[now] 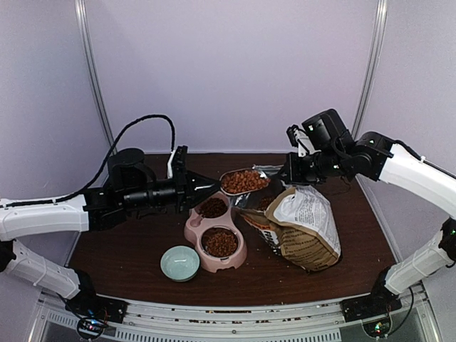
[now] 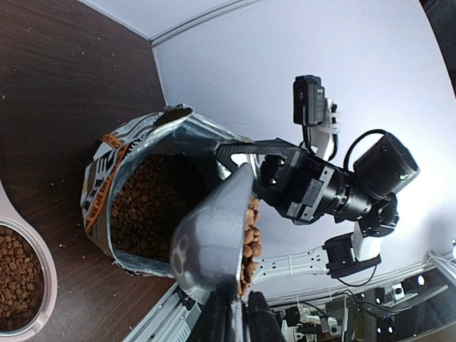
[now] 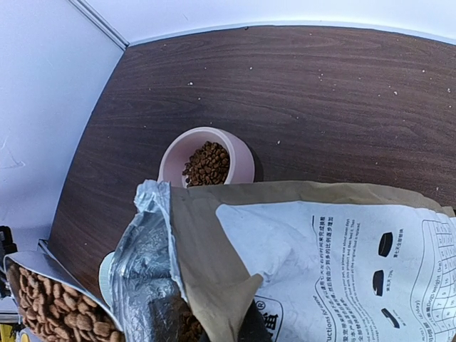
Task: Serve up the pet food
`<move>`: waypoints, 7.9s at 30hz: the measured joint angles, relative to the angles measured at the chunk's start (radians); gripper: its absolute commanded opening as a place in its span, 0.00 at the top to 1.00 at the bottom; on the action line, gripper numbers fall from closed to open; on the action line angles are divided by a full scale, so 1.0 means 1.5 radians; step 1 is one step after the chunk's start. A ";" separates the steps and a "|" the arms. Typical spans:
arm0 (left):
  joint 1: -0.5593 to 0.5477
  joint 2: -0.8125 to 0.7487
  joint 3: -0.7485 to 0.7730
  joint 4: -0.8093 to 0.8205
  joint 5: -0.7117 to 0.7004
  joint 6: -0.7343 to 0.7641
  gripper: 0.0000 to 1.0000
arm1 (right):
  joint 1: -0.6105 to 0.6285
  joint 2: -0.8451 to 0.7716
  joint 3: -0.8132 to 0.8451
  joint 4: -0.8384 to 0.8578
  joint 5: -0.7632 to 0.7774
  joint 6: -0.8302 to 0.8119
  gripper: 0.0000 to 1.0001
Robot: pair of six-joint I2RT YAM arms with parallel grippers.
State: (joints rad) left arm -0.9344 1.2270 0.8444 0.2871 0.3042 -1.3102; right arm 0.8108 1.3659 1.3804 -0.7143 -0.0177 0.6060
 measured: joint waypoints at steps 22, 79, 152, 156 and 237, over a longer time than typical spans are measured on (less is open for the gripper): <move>0.077 -0.163 -0.094 -0.045 0.022 -0.073 1.00 | -0.009 -0.006 -0.004 0.001 -0.004 0.000 1.00; 0.301 0.141 0.067 -0.359 0.060 0.285 1.00 | -0.022 -0.009 -0.005 0.001 -0.017 -0.001 1.00; -0.112 0.443 0.508 -0.477 -0.145 0.388 1.00 | 0.047 -0.029 -0.070 0.081 -0.034 -0.042 1.00; -0.104 0.394 0.405 -0.357 -0.083 0.341 1.00 | 0.039 -0.039 -0.087 0.099 -0.052 -0.032 1.00; 0.102 -0.244 -0.275 -0.021 0.053 -0.068 1.00 | -0.015 -0.106 -0.106 0.070 -0.051 0.007 1.00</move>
State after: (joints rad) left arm -0.7818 0.8604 0.4316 0.2558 0.3836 -1.4120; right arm 0.7887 1.2064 1.2213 -0.6098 -0.0948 0.6167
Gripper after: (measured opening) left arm 0.122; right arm 0.013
